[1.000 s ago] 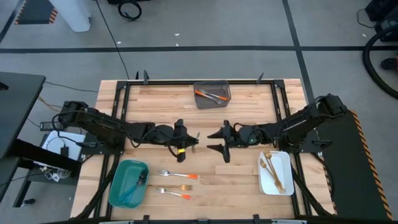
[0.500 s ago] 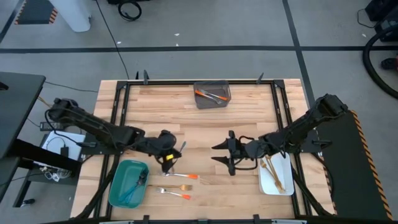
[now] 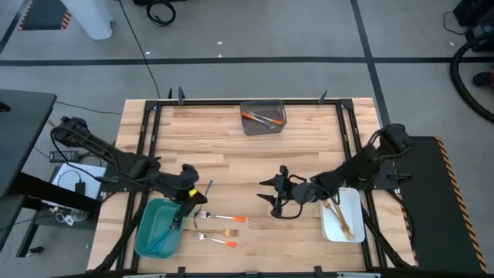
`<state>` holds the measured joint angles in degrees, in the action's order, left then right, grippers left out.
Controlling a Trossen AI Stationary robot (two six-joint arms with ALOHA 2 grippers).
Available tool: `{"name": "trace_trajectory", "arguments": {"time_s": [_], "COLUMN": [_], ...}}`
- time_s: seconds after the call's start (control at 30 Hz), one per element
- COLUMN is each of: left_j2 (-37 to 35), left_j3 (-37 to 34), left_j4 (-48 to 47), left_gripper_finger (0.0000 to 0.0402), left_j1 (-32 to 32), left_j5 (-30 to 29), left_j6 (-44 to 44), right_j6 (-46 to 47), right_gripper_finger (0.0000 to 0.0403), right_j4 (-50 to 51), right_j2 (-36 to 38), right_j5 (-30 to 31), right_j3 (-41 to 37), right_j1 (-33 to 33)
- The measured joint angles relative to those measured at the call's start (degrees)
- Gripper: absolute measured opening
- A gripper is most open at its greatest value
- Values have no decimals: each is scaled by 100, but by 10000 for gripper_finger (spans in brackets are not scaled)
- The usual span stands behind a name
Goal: Sort silverware by color (type)
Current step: Put the blue fork into the green bin
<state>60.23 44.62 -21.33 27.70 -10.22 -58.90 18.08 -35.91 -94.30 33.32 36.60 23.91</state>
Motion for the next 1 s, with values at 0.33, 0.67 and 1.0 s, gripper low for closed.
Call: {"name": "trace_trajectory", "arguments": {"time_s": [0.33,0.67,1.0], "left_j2": [-541,-608,-603], "left_j3": [4,2,2], "left_j4": [-1348,-2093,-2752], "left_gripper_finger": [34,34,34], "left_j1": [518,1058,1597], "left_j5": [2,58,67], "left_j6": [-1091,-2107,-3104], "right_j6": [-82,-644,-1048], "right_gripper_finger": [213,213,213], "right_j4": [-708,-1028,-1035], "right_j2": [-407,-404,-404], "right_j5": [-564,-603,-696], "right_j3": [4,7,7], "right_j1": [-304,-474,-760]}}
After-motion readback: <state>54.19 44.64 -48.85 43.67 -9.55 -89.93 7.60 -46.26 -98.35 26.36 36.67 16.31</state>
